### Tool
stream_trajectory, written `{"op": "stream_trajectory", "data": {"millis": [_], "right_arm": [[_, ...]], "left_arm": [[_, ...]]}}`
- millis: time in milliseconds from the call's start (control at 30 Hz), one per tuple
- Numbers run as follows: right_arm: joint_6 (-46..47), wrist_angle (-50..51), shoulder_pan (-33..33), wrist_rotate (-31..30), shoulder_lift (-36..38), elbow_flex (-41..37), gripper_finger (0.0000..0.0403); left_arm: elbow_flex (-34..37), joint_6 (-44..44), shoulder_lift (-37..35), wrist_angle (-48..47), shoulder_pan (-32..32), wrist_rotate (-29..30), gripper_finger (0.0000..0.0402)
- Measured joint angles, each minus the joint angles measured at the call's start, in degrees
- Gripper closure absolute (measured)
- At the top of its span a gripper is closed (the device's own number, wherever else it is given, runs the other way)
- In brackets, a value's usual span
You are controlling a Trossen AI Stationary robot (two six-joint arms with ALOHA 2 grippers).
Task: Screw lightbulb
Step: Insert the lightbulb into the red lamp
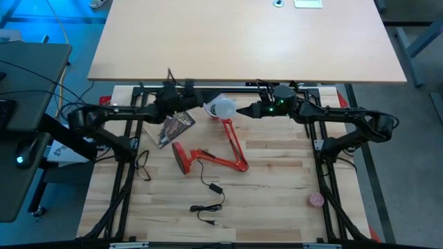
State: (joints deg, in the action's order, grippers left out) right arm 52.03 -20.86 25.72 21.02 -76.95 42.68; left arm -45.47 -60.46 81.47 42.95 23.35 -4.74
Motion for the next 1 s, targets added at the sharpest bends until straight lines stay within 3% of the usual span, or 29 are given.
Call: {"op": "stream_trajectory", "data": {"millis": [167,300,400,467,533,600,700,833,1000], "right_arm": [[0.00,-0.22,1.75,0.14,0.13,0.00,0.0176],[0.00,-1.51,3.71,2.23,0.61,0.00,0.0176],[-0.01,-2.20,5.13,4.59,0.89,0.00,0.0180],[-0.43,-3.00,5.80,6.16,0.99,0.00,0.0191],[-0.59,-3.06,6.31,7.02,1.03,0.00,0.0209],[-0.61,-2.93,6.73,7.65,1.03,0.00,0.0232],[-0.93,-2.78,6.93,7.77,1.03,0.00,0.0283],[-0.97,-2.66,6.93,7.49,1.92,0.00,0.0384],[-2.05,0.62,7.19,5.83,6.92,1.25,0.0401]], "left_arm": [[0.02,5.85,-7.42,-12.55,-0.27,-4.02,0.0197],[0.02,11.05,-13.24,-29.07,-4.44,-10.12,0.0205],[0.03,15.25,-15.99,-43.63,-9.44,-8.26,0.0244],[0.05,17.52,-15.84,-50.33,-12.50,-5.01,0.0294],[0.13,18.09,-13.70,-52.98,-14.27,-3.70,0.0359],[0.11,16.99,-10.29,-51.67,-15.31,-3.51,0.0388],[-1.81,17.12,-3.59,-50.46,-16.37,-2.80,0.0395],[-8.14,20.97,5.54,-53.28,-17.08,-2.02,0.0401],[-18.01,31.00,13.64,-65.52,-20.15,4.47,0.0401]]}}
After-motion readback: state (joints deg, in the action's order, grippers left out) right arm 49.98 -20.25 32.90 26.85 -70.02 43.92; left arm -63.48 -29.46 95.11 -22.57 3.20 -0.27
